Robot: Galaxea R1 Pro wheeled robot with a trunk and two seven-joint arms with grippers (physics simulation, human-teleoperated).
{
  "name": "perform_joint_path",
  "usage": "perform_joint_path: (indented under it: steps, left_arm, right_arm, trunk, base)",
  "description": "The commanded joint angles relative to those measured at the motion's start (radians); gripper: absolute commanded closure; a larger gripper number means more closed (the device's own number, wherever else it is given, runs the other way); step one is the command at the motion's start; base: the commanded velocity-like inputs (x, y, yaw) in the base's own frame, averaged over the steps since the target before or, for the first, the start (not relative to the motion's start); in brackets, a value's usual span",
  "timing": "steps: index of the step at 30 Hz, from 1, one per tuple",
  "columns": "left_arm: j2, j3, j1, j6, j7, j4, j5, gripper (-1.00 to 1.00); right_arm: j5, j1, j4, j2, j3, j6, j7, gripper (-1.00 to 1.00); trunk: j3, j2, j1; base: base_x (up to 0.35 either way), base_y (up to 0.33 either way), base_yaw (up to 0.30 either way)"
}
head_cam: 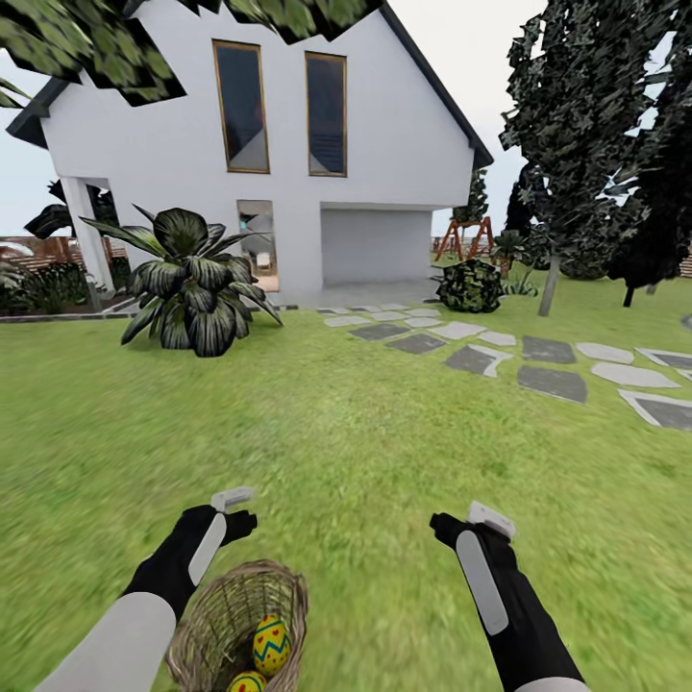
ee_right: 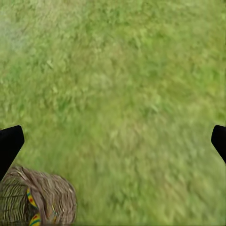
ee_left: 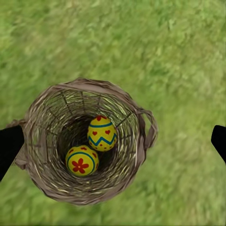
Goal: Take the three Easter eggs out of the wicker basket on the lawn in the garden, then place them on the lawn next to a single tree (choose any tree) so that all three eggs are next to the same tree and none are left in the basket.
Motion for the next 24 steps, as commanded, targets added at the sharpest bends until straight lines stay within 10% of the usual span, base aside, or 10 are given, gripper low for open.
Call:
perform_joint_path:
  steps: [1,16,24]
  left_arm:
    - [-0.001,0.002,-0.001,0.003,0.007,-0.001,0.011,-1.00]
    - [-0.009,0.005,-0.001,0.014,0.012,-0.001,0.010,-1.00]
    - [-0.035,0.008,-0.002,0.039,0.136,-0.001,0.021,-1.00]
  right_arm:
    - [-0.010,-0.001,-0.002,0.000,0.009,0.002,-0.008,-1.00]
    - [-0.011,-0.001,0.001,-0.003,0.032,0.000,-0.007,-1.00]
    - [-0.010,-0.001,-0.007,-0.001,0.033,0.003,-0.010,-1.00]
  trunk:
    - [-0.001,-0.001,0.000]
    - [-0.001,-0.001,0.000]
    - [-0.014,-0.029,0.016]
  base:
    - [0.027,0.001,0.255]
    - [0.003,0.000,0.038]
    - [0.000,0.000,0.000]
